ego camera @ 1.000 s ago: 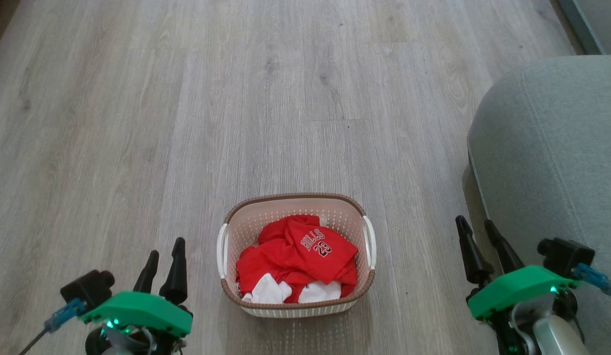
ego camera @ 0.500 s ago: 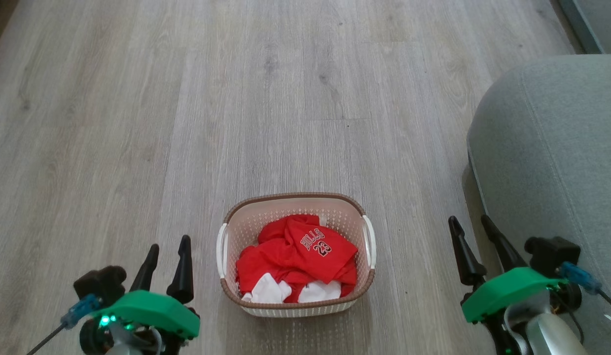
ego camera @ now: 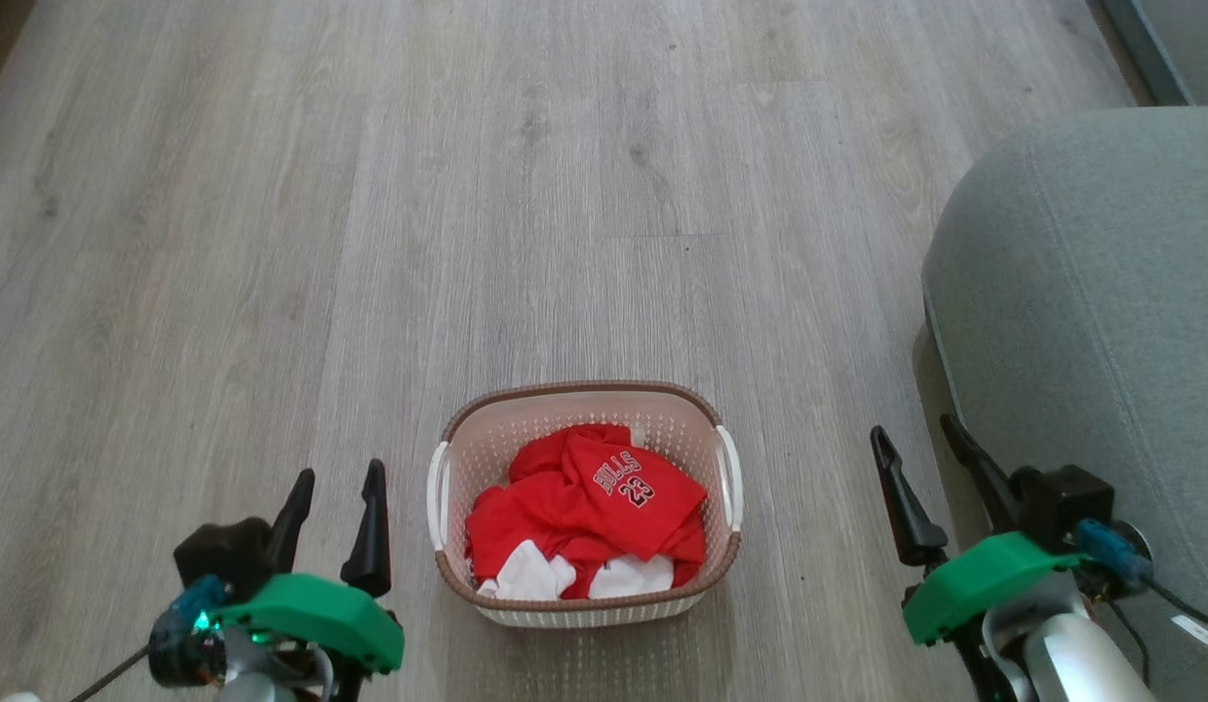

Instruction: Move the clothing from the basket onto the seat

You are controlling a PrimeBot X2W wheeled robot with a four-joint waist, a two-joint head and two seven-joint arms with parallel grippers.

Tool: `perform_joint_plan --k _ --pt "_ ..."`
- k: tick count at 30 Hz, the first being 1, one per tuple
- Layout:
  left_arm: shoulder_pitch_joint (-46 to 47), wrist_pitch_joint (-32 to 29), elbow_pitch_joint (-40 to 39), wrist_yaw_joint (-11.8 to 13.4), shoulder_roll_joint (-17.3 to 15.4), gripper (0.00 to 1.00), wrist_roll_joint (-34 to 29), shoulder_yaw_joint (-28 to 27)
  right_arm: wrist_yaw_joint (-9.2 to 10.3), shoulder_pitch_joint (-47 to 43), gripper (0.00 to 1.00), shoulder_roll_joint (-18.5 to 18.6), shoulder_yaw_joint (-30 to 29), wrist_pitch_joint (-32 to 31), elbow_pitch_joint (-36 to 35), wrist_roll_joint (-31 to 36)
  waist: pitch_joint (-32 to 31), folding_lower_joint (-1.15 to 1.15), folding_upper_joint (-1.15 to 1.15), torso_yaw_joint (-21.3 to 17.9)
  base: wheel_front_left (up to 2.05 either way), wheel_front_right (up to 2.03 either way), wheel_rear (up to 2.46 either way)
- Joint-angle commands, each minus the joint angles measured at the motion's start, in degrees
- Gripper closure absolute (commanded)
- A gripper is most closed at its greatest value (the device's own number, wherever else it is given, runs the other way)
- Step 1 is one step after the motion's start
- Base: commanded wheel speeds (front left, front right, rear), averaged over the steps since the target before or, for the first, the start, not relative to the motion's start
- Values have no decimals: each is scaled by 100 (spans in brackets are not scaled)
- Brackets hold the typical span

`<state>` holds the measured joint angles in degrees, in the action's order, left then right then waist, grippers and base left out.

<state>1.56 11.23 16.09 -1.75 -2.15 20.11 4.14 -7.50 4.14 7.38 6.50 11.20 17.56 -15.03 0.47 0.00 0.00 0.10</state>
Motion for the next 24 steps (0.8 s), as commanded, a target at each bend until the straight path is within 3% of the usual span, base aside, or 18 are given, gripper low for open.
perform_joint_plan --k 1,13,24 --pt "321 107 -188 30 -64 0 -227 -109 1 258 0 112 132 108 -191 211 -1 0 0 -1 0 0 0" --pt "303 308 -103 48 -71 0 -966 -130 1 215 0 98 47 311 -172 827 -20 0 0 -30 0 0 0" --pt "350 376 3 -6 -73 0 -1080 -207 1 215 0 96 36 380 -91 837 24 0 0 -73 0 0 0"
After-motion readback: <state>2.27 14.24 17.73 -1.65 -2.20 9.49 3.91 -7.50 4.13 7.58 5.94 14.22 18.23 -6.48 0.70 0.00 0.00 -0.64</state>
